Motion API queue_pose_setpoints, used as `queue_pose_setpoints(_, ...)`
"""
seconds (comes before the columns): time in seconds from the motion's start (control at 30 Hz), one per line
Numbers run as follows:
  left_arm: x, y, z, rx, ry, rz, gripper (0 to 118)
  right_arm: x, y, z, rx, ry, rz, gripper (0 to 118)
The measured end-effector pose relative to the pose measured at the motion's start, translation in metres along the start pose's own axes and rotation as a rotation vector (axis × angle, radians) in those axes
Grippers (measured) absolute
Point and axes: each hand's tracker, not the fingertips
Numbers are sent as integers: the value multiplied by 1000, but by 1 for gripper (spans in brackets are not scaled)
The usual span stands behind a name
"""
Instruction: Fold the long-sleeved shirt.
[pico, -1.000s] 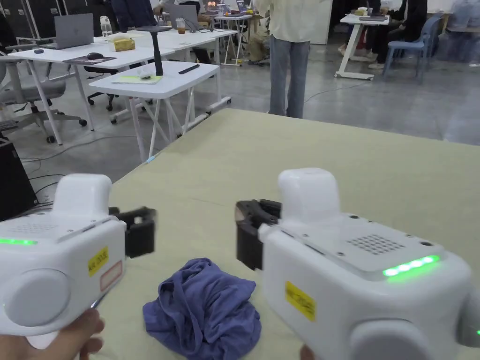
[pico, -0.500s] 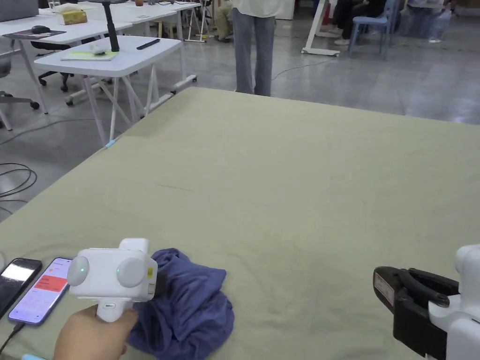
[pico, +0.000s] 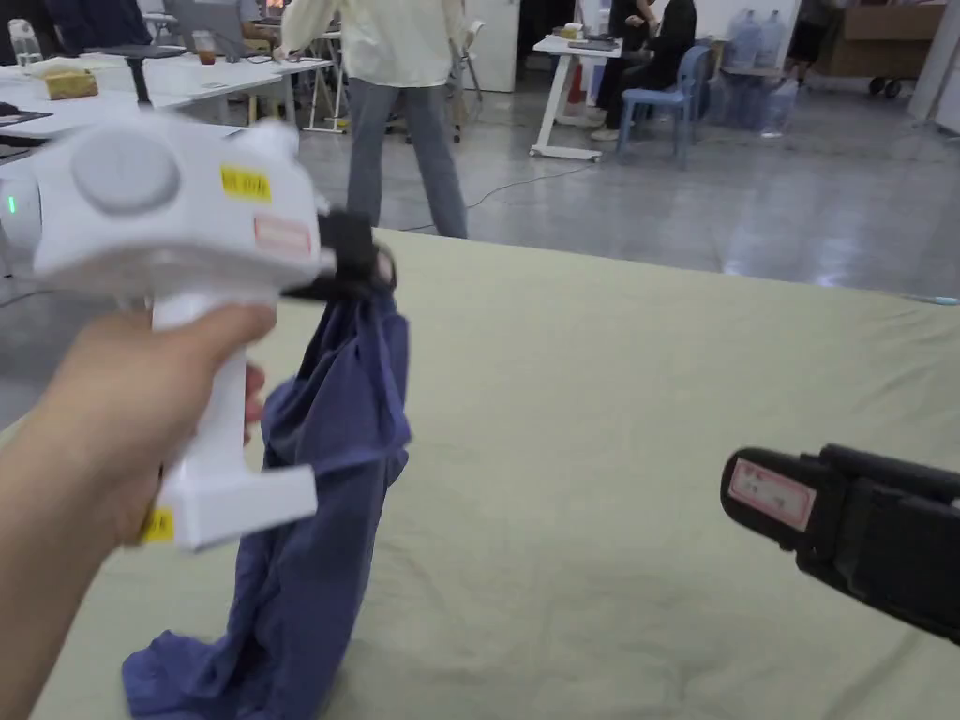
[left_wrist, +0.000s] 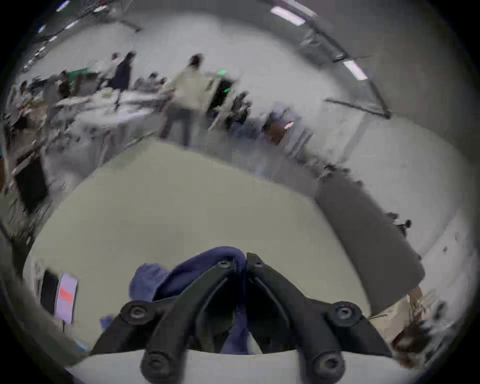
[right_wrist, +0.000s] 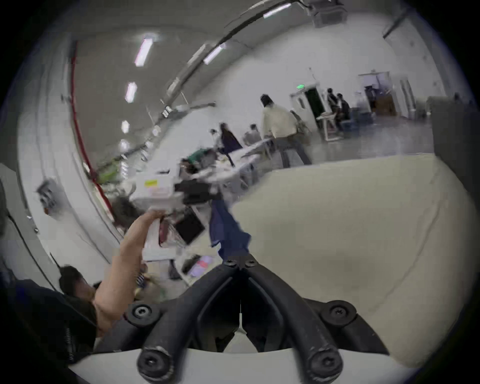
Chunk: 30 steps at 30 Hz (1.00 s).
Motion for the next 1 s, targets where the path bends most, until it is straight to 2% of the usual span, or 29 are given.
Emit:
queue_pose_setpoints(0.1, 91, 46, 6, 49, -113, -96, 0, -21, 16, 32, 132, -265, 197, 0)
queue_pose_setpoints(0.2, 162, 51, -1, 106, -151, -203, 0, -25, 28, 64, 249, -346, 237, 0)
queue_pose_setpoints(0.27, 202, 37, -20, 81, -168, -216, 0, -25, 32, 85, 290, -399, 260, 0)
queue_pose_setpoints(0.37, 220, 1, -97, -36, -155, -284, 0, -15, 31, 109, 303, -450, 247, 0)
queue_pose_setpoints(0.5, 236, -138, -205, -319, -112, -354, 0, 9, 11, 124, 275, -516, 213, 0)
queue_pose_setpoints(0.6, 220, -268, -289, -581, -86, -307, 0, 39, -13, 122, 209, -561, 154, 0)
queue_pose_setpoints(0.7, 194, -375, -352, -816, -24, -213, 0, 70, -39, 118, 132, -591, 62, 0)
queue_pose_setpoints(0.77, 180, -411, -372, -877, -6, -153, 0, 87, -54, 118, 86, -607, 11, 0)
queue_pose_setpoints(0.83, 174, -416, -382, -875, -5, -111, 1, 101, -63, 118, 61, -626, -2, 0)
queue_pose_setpoints(0.87, 178, -400, -367, -838, -23, -68, 14, 106, -65, 118, 58, -641, -6, 0)
queue_pose_setpoints(0.9, 180, -381, -362, -803, -61, -62, 47, 111, -65, 118, 67, -651, -13, 0)
queue_pose_setpoints(0.93, 183, -361, -357, -758, -111, -69, 89, 114, -63, 119, 84, -659, -31, 0)
queue_pose_setpoints(0.97, 186, -331, -345, -733, -167, -72, 116, 118, -61, 122, 112, -658, -56, 0)
queue_pose_setpoints(1.0, 177, -299, -332, -641, -232, -67, 118, 120, -58, 123, 144, -648, -72, 0)
